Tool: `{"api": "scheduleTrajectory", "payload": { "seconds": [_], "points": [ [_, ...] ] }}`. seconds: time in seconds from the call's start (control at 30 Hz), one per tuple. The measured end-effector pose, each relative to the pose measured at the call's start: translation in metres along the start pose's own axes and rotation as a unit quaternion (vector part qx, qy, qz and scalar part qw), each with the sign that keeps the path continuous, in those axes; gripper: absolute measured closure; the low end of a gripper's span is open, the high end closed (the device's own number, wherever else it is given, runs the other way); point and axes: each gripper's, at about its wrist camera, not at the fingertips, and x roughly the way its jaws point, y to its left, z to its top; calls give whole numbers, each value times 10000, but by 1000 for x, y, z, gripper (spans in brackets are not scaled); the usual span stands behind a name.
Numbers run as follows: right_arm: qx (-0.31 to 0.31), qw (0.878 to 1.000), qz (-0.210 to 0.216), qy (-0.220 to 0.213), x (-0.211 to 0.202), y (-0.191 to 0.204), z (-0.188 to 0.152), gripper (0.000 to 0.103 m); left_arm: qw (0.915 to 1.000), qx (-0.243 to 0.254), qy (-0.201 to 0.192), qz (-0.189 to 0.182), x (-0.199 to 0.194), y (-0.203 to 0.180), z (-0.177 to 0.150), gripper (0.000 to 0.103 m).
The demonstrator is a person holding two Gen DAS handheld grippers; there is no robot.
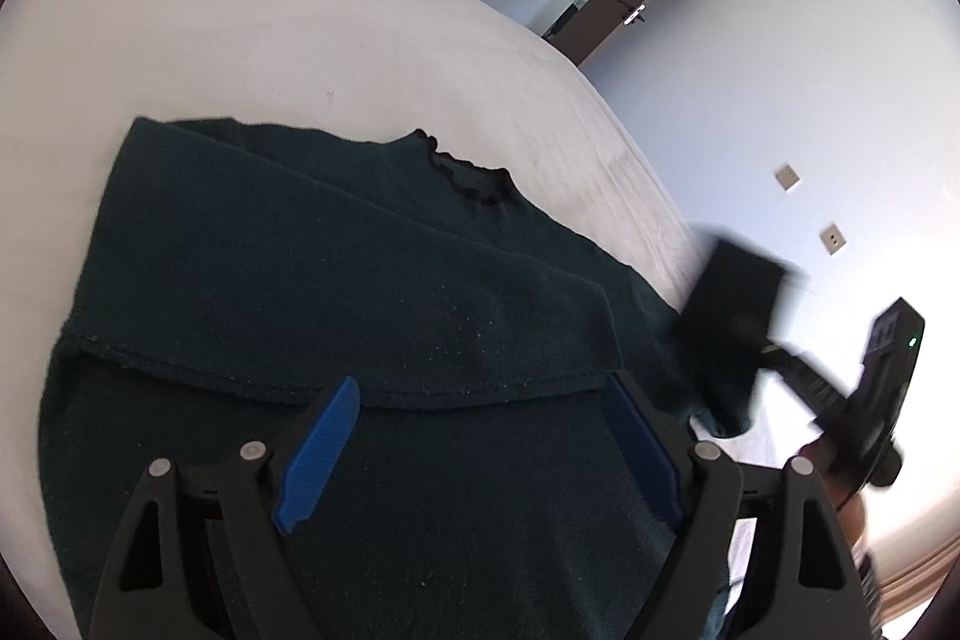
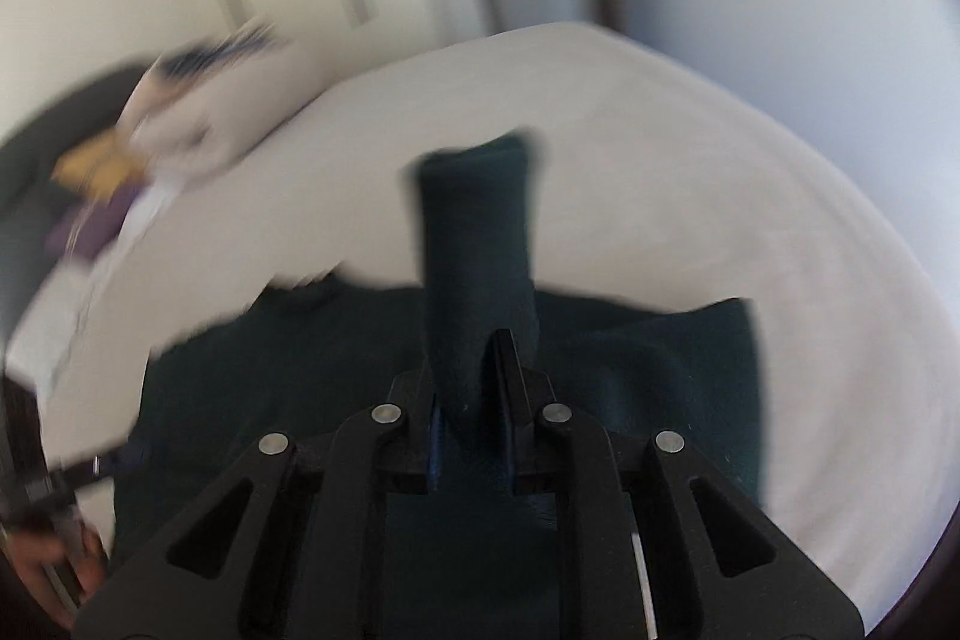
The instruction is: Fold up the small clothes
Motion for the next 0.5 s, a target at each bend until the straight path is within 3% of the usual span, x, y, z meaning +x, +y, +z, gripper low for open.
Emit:
{"api": "scheduleTrajectory", "payload": {
  "seconds": [0.07,0.1,0.17,0.23,0.27,0.3,0.43,0.5],
  "points": [
    [-281,9989,178,323,49,60,-15,90,9998,-88,118,-94,7,3,2,19],
    [-330,9983,219,416,49,64,-24,90,9996,-142,184,-149,10,5,3,19],
    [-321,9971,325,609,89,101,-43,90,9987,-295,331,-258,21,6,6,19],
    [-199,9957,436,794,97,103,-64,90,9966,-521,458,-455,33,7,11,18],
    [-49,9949,525,855,101,75,-78,90,9956,-588,523,-512,37,6,12,18],
    [53,9940,593,915,103,73,-84,90,9949,-612,590,-551,43,3,14,18],
    [655,9878,830,1142,115,50,-111,89,9935,-451,883,-554,66,-18,16,18],
    [928,9843,988,1130,86,21,-118,89,9917,-393,1065,-604,79,-30,17,18]
  ]
}}
